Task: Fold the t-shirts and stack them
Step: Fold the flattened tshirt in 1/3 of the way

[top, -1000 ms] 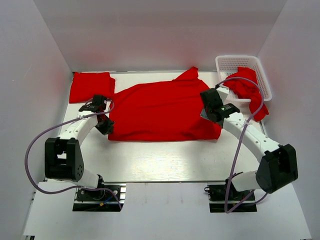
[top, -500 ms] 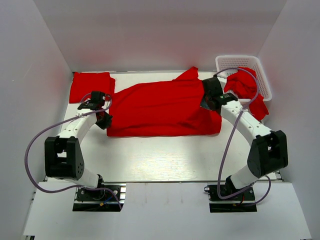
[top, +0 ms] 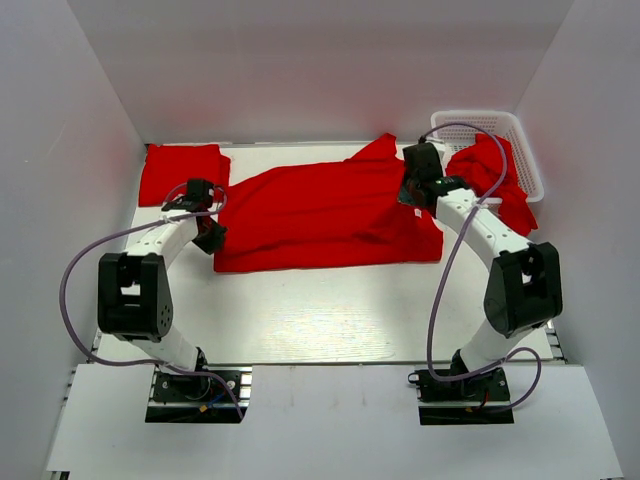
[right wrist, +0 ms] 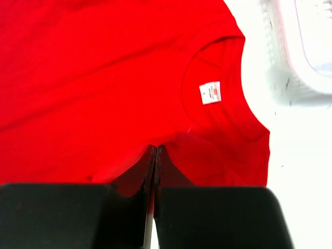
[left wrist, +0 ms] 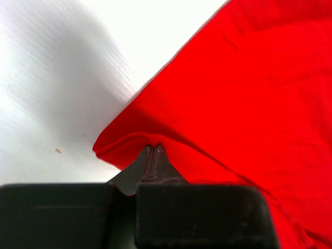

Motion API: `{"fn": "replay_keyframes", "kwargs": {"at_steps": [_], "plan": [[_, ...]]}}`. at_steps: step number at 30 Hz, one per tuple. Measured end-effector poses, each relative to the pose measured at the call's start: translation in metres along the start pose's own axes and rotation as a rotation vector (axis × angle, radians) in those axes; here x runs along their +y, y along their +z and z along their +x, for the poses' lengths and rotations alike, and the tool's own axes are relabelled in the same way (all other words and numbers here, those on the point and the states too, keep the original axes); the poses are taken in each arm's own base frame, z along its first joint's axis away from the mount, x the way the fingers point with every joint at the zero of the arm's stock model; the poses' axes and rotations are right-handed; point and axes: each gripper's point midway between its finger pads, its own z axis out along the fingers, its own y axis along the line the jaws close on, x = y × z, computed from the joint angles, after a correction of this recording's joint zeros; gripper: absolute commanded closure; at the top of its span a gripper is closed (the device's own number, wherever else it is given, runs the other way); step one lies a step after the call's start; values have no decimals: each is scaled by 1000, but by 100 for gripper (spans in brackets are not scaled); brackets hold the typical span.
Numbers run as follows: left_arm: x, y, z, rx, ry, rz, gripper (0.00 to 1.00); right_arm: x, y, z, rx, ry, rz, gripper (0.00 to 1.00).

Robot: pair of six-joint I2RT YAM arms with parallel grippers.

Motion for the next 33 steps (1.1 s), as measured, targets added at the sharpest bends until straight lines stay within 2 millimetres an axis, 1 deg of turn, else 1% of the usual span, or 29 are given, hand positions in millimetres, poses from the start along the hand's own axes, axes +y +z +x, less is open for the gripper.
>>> {"fn": "replay_keyframes", "kwargs": {"at_steps": [6,11,16,20,21,22,23,24,26,27,28,29,30,33], "plan": [[2,14,5,23,7,-30,100,5,15,-4,12,-29,-15,100],[-3,17,2,20,5,-27,100,5,32,3,46,-52,-9,100],[-6,21,-2,17,0,-31,100,7,50,4,59,-54,-5,100],[-5,26,-1,24,-3,-53,100,9,64,6,71,-52,4,100],[-4,27,-1,25,-5,-60,97,9,67,8,77,-54,5,100],[-3,29,0,27,-8,-70,84,10,70,9,82,-55,7,100],[-3,30,0,28,-16,-79,54,10,74,10,86,-56,9,100],[-1,31,0,30,-11,-89,34,10,78,11,91,-56,10,100],[0,30,-1,33,-18,-105,6,12,83,13,98,-55,11,77],[-1,29,-2,32,-27,-110,2,13,86,13,99,-51,10,62],[-3,28,-4,27,-37,-113,0,14,89,12,100,-55,10,30],[-5,26,-7,21,-40,-113,0,16,90,10,96,-47,7,12],[-8,24,-11,12,-43,-108,0,18,92,7,91,-50,4,10],[-15,15,-23,-14,-49,-99,0,24,90,-5,72,-51,-14,10]]}}
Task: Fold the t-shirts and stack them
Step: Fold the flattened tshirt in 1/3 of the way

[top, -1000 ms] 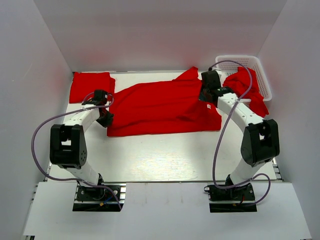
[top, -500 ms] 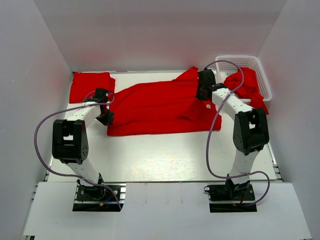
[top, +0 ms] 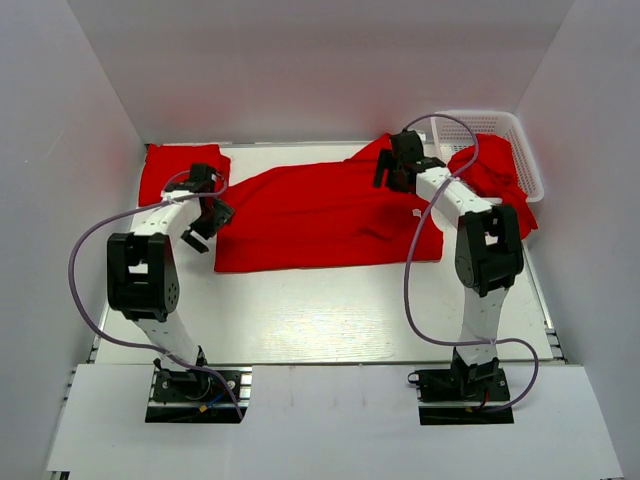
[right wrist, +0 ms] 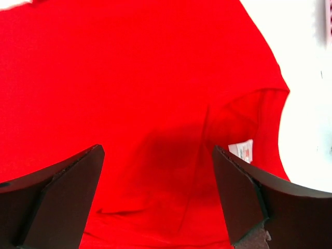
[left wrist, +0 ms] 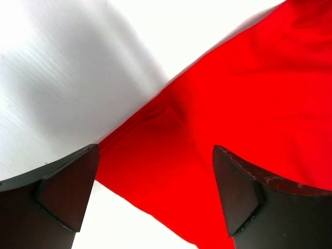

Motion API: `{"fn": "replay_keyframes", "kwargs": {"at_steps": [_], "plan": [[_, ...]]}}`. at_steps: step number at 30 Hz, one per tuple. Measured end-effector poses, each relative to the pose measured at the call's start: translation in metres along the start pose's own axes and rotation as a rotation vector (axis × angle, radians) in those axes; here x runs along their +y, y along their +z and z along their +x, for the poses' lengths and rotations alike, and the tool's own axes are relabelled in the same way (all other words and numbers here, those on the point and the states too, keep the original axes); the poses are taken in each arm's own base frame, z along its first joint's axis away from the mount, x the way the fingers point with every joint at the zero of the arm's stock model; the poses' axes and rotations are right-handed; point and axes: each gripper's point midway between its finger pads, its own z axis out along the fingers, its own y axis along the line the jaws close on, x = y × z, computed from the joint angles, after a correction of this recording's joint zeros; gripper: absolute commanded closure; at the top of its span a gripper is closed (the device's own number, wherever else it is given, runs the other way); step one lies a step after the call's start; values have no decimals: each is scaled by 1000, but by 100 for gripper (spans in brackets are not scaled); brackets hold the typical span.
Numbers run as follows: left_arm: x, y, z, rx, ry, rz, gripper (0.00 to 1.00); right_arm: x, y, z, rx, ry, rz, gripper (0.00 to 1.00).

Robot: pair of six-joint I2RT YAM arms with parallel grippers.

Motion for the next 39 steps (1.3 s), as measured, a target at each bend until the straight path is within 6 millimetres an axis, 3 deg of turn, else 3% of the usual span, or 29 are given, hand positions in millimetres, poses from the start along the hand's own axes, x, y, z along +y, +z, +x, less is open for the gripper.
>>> {"fn": "replay_keyframes", "kwargs": {"at_steps": [3,8,11,15,24,28,31,39], "plan": [[-5,-11,-11,-32,-3,16,0,6,-6,-11,-16,4,-22,10],[-8,-33,-21,-69,61,73,0,4,-26,-6,1,-4,-45,10],[-18,-43,-20,-62,145,149,0,-1,-49,7,15,-2,-70,10],[-37,-42,-3,1,259,260,0,-13,-69,35,48,17,-76,10],[-47,4,58,178,476,277,0,-26,-47,101,201,88,-67,10],[-38,12,82,217,560,273,0,-35,-40,125,249,138,-59,10],[-32,13,89,200,599,282,0,-41,-35,144,272,165,-52,10],[-24,12,94,133,601,339,0,-43,-39,145,171,233,-119,10]]}}
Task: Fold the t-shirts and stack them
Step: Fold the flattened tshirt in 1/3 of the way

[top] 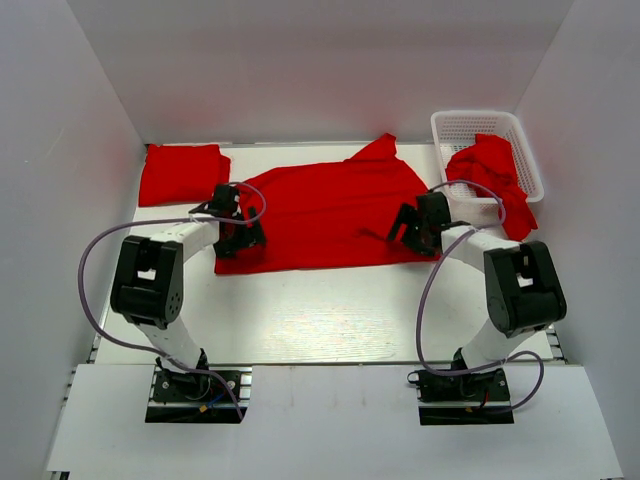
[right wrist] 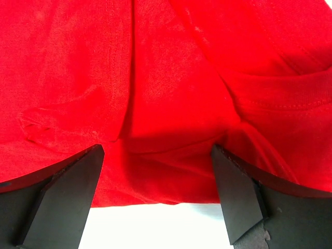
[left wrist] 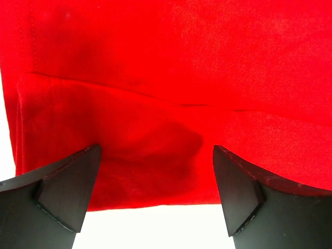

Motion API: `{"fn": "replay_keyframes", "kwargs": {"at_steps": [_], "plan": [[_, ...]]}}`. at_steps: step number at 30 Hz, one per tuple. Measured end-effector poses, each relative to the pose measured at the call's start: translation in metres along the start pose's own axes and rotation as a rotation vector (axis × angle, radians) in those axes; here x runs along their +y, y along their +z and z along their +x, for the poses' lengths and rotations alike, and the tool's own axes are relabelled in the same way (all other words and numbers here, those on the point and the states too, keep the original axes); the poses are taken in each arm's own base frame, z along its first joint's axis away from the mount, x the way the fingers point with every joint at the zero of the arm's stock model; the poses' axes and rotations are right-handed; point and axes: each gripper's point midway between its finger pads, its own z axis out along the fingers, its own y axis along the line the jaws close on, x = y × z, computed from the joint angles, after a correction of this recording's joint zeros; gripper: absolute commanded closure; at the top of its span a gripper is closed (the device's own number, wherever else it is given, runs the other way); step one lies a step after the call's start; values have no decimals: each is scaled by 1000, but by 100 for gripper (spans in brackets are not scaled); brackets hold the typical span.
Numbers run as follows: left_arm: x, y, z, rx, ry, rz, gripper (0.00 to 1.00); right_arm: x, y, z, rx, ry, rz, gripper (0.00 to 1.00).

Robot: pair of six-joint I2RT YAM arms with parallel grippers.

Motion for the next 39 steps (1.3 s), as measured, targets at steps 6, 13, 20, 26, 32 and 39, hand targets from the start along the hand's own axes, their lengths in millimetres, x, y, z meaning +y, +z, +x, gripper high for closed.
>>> {"fn": "replay_keyframes", "kwargs": {"at_steps": [6,13,20,26,32,39], "plan": [[8,-8,14,-36,-25,2,0,-14,-22,23,-20,57,-10,10],[20,-34,59,-2,-73,38,0,-40,-63,71,24,142,12,10],[43,-73,132,166,-112,-11,0,-70,-106,116,86,172,69,10],[37,-112,101,85,-116,-31,0,-68,-123,127,129,153,36,10],[41,-132,79,-24,-112,-60,0,-44,-131,132,197,107,-80,10],[44,-132,79,-29,-111,-75,0,-21,-130,132,221,71,-186,10]]}}
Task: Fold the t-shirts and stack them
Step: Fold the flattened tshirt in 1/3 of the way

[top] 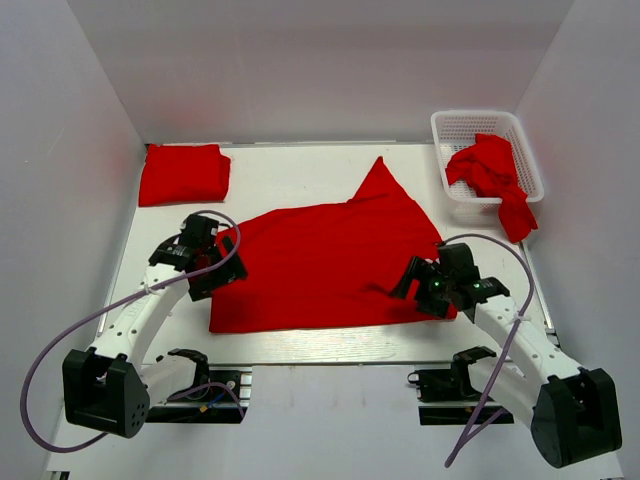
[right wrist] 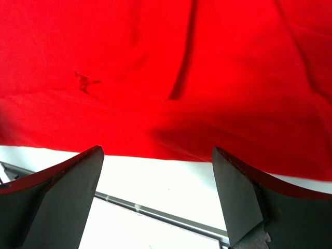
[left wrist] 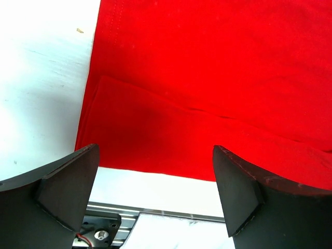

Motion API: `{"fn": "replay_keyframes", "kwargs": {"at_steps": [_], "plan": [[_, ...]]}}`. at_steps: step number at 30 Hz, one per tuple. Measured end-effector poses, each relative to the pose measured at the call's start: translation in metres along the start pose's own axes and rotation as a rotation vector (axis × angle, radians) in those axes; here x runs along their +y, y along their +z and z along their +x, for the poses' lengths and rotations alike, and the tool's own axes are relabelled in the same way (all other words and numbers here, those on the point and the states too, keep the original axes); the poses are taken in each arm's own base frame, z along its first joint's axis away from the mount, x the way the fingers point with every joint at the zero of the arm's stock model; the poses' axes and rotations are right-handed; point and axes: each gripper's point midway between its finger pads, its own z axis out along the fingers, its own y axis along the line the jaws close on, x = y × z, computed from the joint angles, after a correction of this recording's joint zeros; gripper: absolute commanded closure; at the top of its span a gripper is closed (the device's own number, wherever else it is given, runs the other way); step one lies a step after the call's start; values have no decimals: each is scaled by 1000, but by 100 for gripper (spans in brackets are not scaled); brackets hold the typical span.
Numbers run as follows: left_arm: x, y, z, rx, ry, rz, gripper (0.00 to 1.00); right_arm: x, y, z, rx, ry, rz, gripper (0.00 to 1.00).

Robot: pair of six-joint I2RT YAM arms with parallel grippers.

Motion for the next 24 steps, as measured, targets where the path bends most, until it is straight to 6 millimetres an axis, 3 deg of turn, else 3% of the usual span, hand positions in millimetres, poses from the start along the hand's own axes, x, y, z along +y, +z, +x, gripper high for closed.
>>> {"fn": "replay_keyframes", "kwargs": {"at_steps": [8,24], "plan": [[11,15,20,48,-12,-28,0,14,13,-9,-7,-24,-56,10],[11,13,19,37,-17,-23,0,20,33,-19,-18,-31,-73,10]]}}
